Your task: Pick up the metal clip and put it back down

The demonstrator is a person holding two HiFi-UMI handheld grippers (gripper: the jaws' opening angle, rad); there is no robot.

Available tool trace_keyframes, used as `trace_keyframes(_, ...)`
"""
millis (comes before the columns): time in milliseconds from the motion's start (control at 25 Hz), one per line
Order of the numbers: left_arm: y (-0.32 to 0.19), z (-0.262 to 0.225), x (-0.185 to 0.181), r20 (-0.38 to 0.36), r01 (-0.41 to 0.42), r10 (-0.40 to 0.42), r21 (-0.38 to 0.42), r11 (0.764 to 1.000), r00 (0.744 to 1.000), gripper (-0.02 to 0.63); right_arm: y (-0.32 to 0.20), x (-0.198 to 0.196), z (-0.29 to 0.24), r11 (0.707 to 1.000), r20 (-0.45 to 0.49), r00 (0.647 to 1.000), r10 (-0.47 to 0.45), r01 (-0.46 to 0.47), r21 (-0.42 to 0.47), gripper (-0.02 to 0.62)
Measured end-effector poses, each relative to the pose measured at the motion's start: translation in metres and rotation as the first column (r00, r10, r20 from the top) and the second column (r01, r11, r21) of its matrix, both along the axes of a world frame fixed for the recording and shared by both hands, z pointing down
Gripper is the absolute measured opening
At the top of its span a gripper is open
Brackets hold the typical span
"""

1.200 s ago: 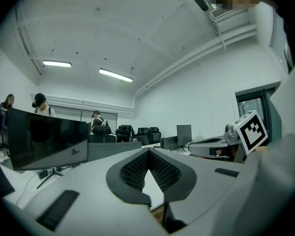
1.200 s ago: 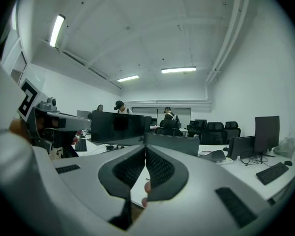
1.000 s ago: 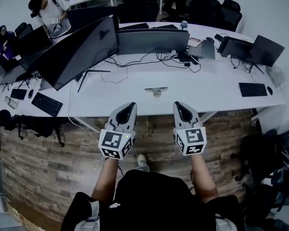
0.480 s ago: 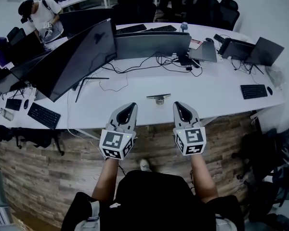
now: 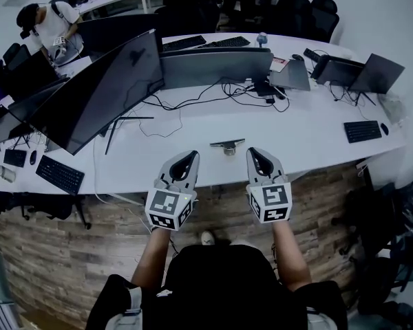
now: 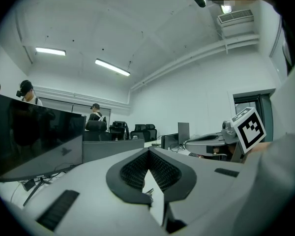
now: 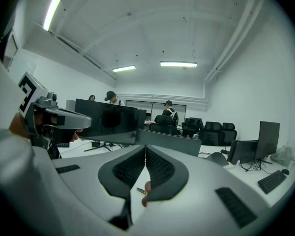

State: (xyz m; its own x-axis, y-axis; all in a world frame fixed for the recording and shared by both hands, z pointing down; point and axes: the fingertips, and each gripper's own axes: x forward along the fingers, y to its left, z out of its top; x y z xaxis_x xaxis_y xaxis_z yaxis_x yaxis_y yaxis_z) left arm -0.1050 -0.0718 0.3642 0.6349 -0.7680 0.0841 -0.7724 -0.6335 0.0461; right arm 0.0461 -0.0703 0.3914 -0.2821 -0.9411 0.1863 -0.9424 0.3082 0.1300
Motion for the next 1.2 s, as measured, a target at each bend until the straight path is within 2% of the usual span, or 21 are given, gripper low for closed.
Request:
trace_keyframes(280, -0.013, 0.002, 0.011, 0.001, -0.013, 0.013, -0.004, 1.0, 1.0, 0.012, -0.014, 0.006, 0.002, 1.0, -0.005, 1.0, -0.001, 0.001, -0.007, 0.025)
trace_keyframes(840, -0.054, 0.017, 0.036, 0.018, 0.044, -0.044, -0.039, 0.998, 0.999, 0.012, -0.061, 0.029, 0.015, 0.997, -0.01, 0.998, -0.064, 0.064, -0.034, 0.025)
trace_keyframes(1200, -0.076, 0.036, 0.06, 0.024, 0.071, -0.069, -0.077, 0.995, 0.997, 0.012, -0.087, 0.044, 0.034, 0.989, -0.004, 0.992, -0.125, 0.124, -0.085, 0.025)
